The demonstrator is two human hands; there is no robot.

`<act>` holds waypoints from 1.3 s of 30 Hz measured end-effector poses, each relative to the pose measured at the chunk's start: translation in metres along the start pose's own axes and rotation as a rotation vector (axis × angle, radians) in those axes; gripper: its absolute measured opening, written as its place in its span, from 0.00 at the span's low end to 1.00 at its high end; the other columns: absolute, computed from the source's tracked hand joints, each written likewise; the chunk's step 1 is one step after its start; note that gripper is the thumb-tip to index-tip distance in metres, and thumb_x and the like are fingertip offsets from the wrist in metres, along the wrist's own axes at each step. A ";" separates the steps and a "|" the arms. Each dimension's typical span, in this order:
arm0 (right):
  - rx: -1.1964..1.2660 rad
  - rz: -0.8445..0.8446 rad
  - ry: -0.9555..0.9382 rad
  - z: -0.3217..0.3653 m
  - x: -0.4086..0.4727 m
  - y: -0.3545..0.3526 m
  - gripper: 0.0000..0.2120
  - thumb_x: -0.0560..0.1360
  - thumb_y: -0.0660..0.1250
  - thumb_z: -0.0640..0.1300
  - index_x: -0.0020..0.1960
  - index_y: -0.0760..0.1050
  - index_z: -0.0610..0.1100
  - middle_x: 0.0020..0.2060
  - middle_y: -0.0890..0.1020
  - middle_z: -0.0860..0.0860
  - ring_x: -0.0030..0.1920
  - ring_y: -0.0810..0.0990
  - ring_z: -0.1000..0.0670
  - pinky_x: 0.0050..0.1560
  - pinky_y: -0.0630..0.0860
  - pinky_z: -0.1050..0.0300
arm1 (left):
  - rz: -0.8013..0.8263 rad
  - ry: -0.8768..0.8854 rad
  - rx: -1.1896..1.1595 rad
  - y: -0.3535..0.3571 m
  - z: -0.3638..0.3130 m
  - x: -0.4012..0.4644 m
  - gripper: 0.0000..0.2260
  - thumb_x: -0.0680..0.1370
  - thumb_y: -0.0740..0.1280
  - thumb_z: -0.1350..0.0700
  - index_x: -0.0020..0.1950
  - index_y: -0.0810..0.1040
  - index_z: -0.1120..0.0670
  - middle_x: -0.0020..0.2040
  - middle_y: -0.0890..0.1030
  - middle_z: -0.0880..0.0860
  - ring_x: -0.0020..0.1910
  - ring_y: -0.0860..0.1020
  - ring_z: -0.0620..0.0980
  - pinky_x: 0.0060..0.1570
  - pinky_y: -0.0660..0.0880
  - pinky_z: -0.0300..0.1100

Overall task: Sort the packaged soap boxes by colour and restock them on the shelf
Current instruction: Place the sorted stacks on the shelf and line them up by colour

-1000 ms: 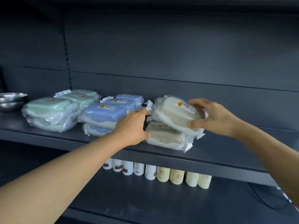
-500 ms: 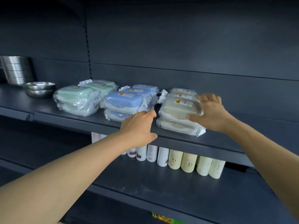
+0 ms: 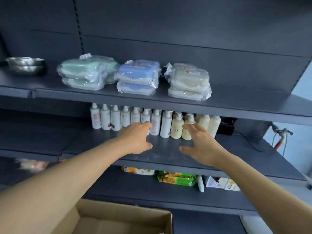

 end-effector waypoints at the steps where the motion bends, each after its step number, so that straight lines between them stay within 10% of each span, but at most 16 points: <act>1: 0.004 0.038 0.026 0.003 -0.009 0.016 0.34 0.74 0.68 0.51 0.75 0.56 0.47 0.70 0.63 0.49 0.70 0.61 0.47 0.67 0.64 0.54 | 0.031 0.004 -0.001 0.011 0.007 -0.009 0.26 0.75 0.67 0.46 0.70 0.64 0.48 0.66 0.72 0.47 0.62 0.72 0.50 0.54 0.73 0.48; 22: -0.131 0.736 0.009 -0.059 -0.144 0.300 0.44 0.72 0.68 0.35 0.77 0.45 0.55 0.75 0.55 0.53 0.71 0.58 0.47 0.68 0.65 0.54 | 0.603 -0.196 -0.116 0.281 0.079 -0.134 0.24 0.76 0.66 0.47 0.70 0.64 0.48 0.66 0.73 0.49 0.61 0.73 0.51 0.55 0.72 0.47; 27: -0.340 0.697 -0.263 -0.083 -0.152 0.347 0.48 0.71 0.70 0.36 0.77 0.41 0.53 0.77 0.44 0.51 0.75 0.50 0.44 0.72 0.57 0.50 | 0.683 -0.250 -0.201 0.335 0.066 -0.156 0.23 0.76 0.67 0.49 0.69 0.65 0.49 0.65 0.73 0.51 0.62 0.72 0.51 0.49 0.68 0.41; 33: -0.298 0.612 -0.442 -0.105 -0.145 0.395 0.49 0.49 0.84 0.40 0.68 0.71 0.48 0.68 0.72 0.47 0.64 0.74 0.41 0.56 0.77 0.44 | 0.750 -0.322 -0.206 0.373 0.047 -0.172 0.23 0.75 0.66 0.48 0.69 0.64 0.45 0.67 0.72 0.49 0.65 0.70 0.52 0.58 0.70 0.48; 39: -0.205 0.487 -0.380 -0.129 -0.148 0.369 0.44 0.56 0.80 0.44 0.69 0.67 0.44 0.67 0.71 0.47 0.70 0.66 0.42 0.69 0.63 0.49 | 0.763 -0.345 -0.167 0.381 0.024 -0.172 0.24 0.75 0.64 0.56 0.69 0.63 0.46 0.65 0.73 0.51 0.62 0.72 0.53 0.54 0.72 0.48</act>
Point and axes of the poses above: each hand's wrist, its own x-axis towards the middle knuckle, its own y-axis out of the palm, z = x × y, the point moved 2 cm from there along x, towards the middle knuckle
